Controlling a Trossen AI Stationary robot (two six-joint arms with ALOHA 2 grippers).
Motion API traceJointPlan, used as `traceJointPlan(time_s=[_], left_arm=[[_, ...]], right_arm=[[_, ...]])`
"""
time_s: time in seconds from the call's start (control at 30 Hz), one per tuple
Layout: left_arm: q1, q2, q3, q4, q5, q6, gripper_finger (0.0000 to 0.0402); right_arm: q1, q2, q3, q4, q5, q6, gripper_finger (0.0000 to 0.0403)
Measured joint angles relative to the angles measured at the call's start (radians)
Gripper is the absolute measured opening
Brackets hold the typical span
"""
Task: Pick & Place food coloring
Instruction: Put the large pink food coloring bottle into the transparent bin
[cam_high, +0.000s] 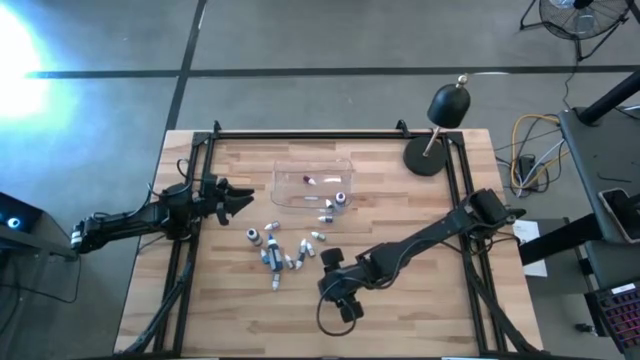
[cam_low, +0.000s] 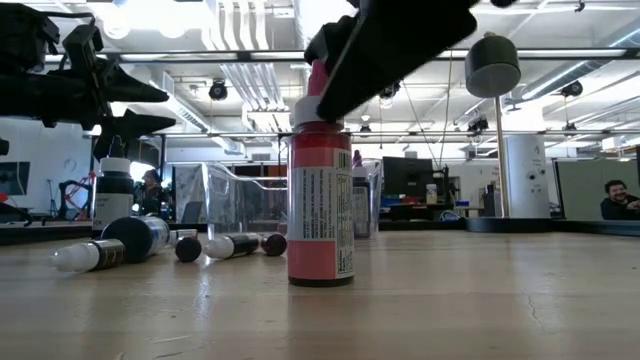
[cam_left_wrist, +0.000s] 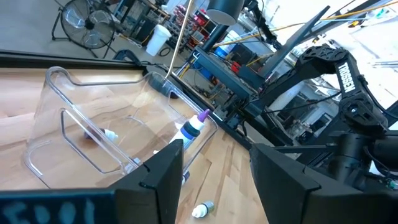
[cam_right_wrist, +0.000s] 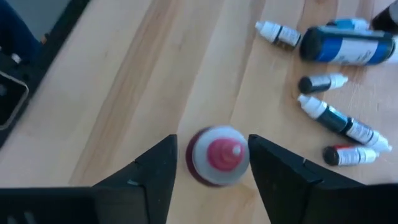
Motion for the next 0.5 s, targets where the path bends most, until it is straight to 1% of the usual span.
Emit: traceJointPlan(time_s=[0.33, 0.5], left_arm=[[0.0, 0.0, 0.0, 0.0, 0.0, 0.0, 0.0161], [0.0, 0.0, 0.0, 0.0, 0.0, 0.0, 0.0161]], right_arm=[[-0.015, 0.0, 0.0, -0.015, 0.004, 0.003, 0.0122], [-0.021, 0.0, 0.008, -0.019, 0.018, 0.003, 0.0116]])
